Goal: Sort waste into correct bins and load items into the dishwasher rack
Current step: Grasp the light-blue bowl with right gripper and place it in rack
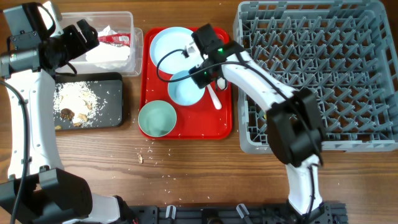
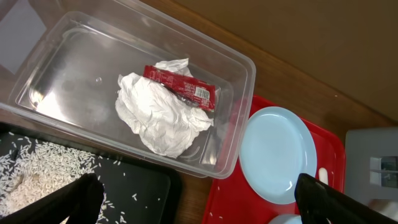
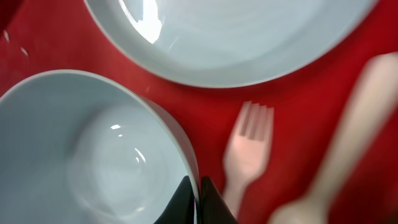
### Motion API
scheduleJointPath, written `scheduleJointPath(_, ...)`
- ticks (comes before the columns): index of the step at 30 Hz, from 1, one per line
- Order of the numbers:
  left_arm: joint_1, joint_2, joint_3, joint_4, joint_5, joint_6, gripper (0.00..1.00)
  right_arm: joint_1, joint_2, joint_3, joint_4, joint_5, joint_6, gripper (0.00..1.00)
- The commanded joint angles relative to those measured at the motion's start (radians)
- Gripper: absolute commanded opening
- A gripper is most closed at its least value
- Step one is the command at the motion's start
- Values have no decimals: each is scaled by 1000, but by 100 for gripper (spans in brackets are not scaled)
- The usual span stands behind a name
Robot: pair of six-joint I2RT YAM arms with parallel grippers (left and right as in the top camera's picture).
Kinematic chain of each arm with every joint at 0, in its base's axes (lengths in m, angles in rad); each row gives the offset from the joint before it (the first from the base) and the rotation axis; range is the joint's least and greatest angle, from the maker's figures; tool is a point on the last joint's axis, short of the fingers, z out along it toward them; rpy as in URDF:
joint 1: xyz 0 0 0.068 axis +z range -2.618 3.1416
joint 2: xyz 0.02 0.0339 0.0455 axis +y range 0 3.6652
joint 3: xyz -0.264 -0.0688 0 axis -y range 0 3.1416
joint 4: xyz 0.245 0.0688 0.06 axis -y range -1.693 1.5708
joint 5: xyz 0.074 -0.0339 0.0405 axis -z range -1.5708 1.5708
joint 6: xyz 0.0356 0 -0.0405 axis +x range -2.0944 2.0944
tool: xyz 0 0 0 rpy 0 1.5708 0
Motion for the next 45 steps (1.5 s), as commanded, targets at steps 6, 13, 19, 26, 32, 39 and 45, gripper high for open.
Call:
scheduleJointPath(6, 5, -4, 10, 2, -10, -6, 100, -230, -223, 27, 211, 799, 72, 4)
scheduleJointPath(13, 5, -4, 10, 2, -10, -6, 100, -362, -3, 14, 714, 1029, -317, 4)
scheduleJointPath(19, 5, -4, 10, 2, -10, -6, 100, -320, 101, 14, 782, 1069, -436, 4)
scheduleJointPath(26, 5, -4, 10, 2, -10, -6, 100, -319, 116, 14, 840, 1203, -474, 4)
scheduleJointPath(32, 5, -4, 10, 2, -10, -6, 100, -320, 159, 13, 853, 1135, -540, 4)
scheduleJointPath(39, 5, -4, 10, 2, -10, -6, 100, -243, 161, 13, 762, 1136, -557, 5)
scheduleJointPath(45, 5, -4, 10, 2, -10, -6, 100, -193, 161, 14, 623, 1216, -523, 53)
